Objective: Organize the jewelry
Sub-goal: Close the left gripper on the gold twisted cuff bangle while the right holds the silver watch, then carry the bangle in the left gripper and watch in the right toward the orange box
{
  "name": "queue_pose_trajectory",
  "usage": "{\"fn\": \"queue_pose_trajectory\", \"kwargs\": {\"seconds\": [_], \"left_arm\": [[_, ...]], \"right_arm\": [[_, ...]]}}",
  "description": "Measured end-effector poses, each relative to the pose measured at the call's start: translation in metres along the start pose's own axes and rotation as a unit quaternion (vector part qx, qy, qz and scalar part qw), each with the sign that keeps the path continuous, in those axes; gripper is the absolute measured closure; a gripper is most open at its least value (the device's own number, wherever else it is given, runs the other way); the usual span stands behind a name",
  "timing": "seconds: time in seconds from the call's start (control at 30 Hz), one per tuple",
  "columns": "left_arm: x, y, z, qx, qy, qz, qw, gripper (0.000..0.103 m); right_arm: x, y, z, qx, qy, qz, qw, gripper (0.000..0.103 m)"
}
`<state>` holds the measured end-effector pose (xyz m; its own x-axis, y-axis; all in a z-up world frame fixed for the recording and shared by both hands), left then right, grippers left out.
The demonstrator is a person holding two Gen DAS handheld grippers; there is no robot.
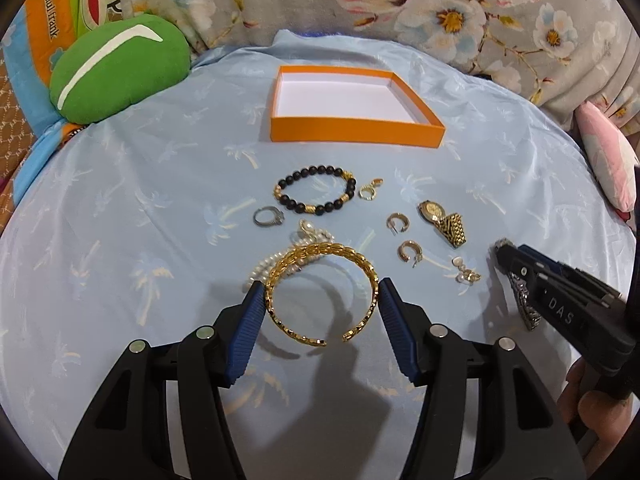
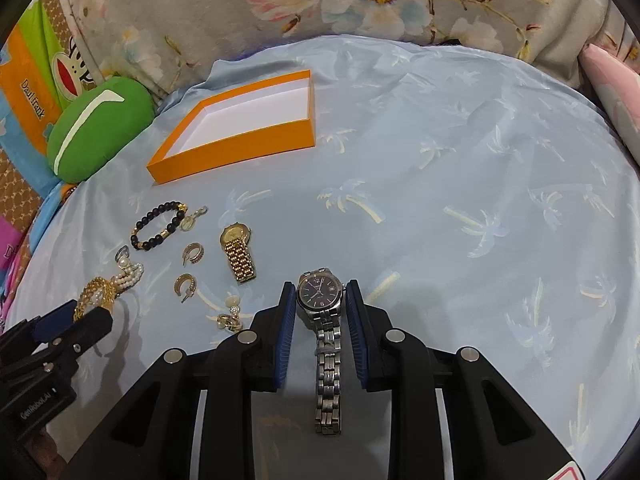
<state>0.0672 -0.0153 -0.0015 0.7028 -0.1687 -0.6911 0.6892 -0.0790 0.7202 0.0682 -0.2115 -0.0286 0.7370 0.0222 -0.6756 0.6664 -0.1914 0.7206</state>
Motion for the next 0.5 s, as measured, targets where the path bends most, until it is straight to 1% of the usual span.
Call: {"fn": "queue_pose_trajectory", "kwargs": {"seconds": [0.1,0.23,0.43,0.5], "left_arm": [[-0.007,0.010,-0.002,0.002,0.001,0.010,0.9999,0.047],[-0.010,0.026,-0.003,0.008,-0.002,0.025,0.9996,0.047],[0.002,0.063,-0.003,0.015,-0.011,0.043,0.9989,0.047],[0.011,0.079,-0.003,0.021,-0.007,0.051,0.9984,0.047]], "right_arm": [[-0.006,0.003,0.001,0.004,0.003,0.005,1.000,0.079],[-0.012,0.016,-0.001,0.009,0.009,0.017,1.000,0.079],[-0.009,0.054,-0.011,-0.002,0.016,0.042,0.999,0.079],[-0.004,0.067,-0.014,-0.008,0.015,0.049,0.999,0.079]]}}
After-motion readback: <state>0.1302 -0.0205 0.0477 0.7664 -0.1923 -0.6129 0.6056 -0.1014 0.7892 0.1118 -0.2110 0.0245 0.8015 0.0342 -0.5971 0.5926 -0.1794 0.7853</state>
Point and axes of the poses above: each gripper's, at about its wrist camera, not at the fingertips, and x roughly the way its jaws point, z to its right, y to its top, the point moved 3 cm from there along x, roughly the way its jaws point, and after that the axes turned 5 degrees about z, right-handed, at the moved point
